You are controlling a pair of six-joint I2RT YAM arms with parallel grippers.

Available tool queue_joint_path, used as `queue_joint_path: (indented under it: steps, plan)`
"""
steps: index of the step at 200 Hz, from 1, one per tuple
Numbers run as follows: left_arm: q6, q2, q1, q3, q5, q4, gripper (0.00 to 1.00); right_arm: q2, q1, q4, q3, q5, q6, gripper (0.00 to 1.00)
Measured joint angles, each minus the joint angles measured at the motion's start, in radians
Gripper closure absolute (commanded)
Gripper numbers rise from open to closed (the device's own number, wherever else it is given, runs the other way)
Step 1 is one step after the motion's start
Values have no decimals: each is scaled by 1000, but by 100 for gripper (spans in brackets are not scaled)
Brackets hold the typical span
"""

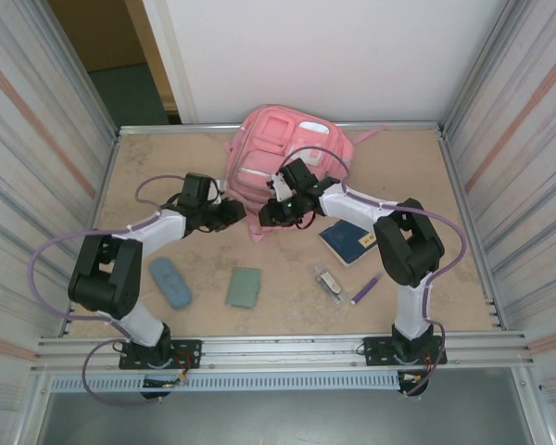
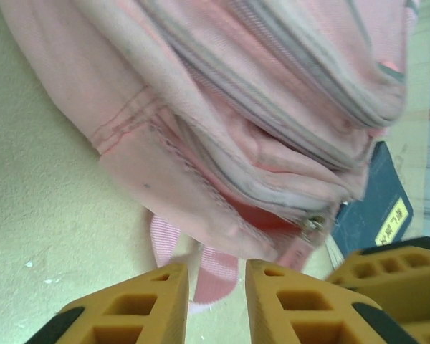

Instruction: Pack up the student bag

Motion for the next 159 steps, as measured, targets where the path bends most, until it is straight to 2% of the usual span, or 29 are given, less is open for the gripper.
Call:
queue_joint_path:
  steps: [47, 80, 101, 120, 159]
  plan:
    - [67, -26, -21, -1, 53, -6, 62, -70, -58, -10, -61, -18, -29, 67]
    - [138, 1, -101, 71, 23, -79, 54, -161, -118, -15, -65, 55, -49, 65]
    - [165, 9, -155, 121, -31, -121, 52, -219, -153, -15, -89, 109, -52, 64]
    - [169, 19, -206, 167, -124, -177, 52, -254, -177, -15, -117, 166, -53, 64]
    - [153, 130, -272, 260, -257, -269, 53, -286, -184, -10, -157, 225, -53, 63]
